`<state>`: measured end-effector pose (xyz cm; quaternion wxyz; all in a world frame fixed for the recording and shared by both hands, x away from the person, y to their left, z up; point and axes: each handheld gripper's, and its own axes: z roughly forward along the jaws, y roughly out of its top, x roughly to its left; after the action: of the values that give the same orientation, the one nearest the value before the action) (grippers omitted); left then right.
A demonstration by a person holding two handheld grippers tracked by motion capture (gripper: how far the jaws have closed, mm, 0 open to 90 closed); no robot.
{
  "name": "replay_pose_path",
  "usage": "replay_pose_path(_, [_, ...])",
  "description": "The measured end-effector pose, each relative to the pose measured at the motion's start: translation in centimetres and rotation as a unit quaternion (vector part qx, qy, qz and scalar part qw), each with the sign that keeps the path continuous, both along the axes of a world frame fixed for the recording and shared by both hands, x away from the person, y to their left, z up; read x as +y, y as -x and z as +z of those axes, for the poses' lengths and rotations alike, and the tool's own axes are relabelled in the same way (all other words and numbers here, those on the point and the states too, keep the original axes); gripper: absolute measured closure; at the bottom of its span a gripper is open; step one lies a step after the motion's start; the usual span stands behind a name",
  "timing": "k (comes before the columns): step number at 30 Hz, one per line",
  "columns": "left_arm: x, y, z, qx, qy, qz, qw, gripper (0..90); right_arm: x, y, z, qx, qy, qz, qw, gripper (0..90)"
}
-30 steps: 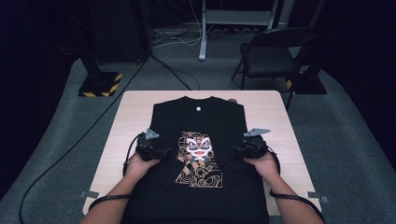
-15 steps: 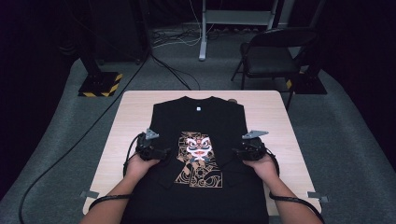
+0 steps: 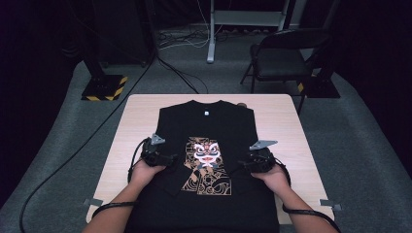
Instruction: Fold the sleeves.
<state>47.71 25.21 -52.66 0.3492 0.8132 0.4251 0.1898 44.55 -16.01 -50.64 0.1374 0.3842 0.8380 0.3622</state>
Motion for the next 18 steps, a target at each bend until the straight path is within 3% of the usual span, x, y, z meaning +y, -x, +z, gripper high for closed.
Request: replay_pose_path(18, [0.14, 0.06, 0.24, 0.010, -0.006, -0.002, 0.9999, 9.0, 0.55, 0.05, -0.48, -0.015, 0.014, -0.005, 0.9998, 40.3])
